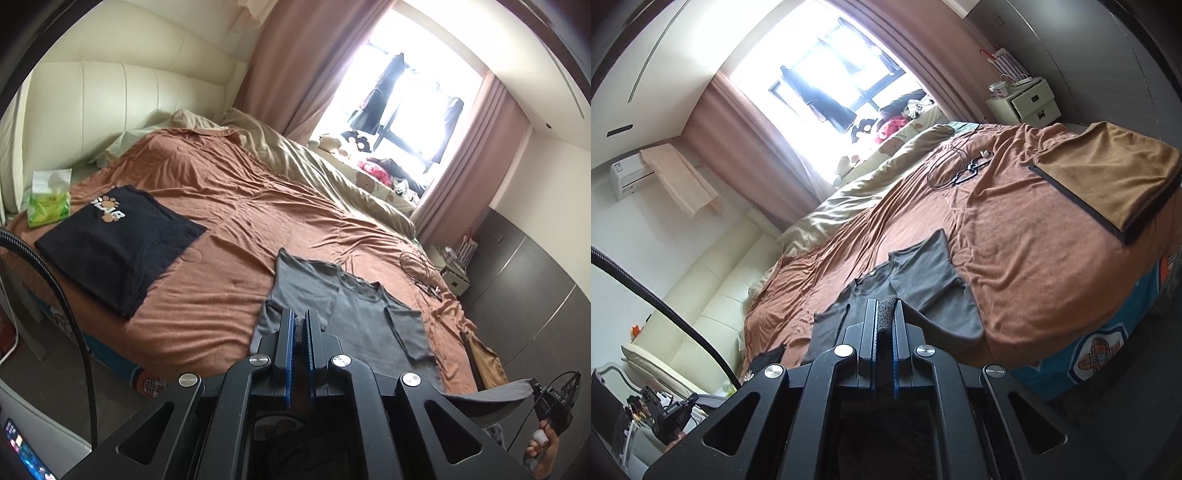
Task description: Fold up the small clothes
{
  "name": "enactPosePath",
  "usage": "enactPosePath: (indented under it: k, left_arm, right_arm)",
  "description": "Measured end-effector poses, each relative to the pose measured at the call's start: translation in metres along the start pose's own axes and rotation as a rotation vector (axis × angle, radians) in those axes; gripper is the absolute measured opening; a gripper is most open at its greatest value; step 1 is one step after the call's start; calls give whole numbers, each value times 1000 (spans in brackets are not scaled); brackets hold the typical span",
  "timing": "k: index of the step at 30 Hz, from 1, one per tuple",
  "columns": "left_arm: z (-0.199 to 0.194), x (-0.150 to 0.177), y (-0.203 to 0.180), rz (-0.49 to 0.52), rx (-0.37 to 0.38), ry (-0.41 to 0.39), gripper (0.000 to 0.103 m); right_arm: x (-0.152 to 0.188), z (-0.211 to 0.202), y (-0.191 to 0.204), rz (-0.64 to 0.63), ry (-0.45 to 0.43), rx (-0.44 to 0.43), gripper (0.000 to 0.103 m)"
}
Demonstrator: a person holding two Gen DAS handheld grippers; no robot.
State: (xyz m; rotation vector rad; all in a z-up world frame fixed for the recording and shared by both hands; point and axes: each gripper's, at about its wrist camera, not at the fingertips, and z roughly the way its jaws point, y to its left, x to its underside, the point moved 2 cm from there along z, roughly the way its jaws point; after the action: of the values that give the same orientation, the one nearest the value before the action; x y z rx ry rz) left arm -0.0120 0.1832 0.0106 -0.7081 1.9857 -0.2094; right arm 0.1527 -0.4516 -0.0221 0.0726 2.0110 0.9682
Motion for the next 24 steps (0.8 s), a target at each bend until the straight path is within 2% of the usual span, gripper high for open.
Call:
enactPosePath:
  k: [6, 13, 24]
  left_arm:
    - [46, -32, -11, 27, -43, -1, 6]
    - [124, -67, -22, 27, -86, 35, 6]
    - [247, -80, -13, 26, -166, 149, 6]
  right_arm:
    - [-35, 61, 0, 2, 23, 12, 2]
    - [-75, 139, -4, 24, 56, 43, 2]
    - [-105, 261, -25, 64, 128, 111, 2]
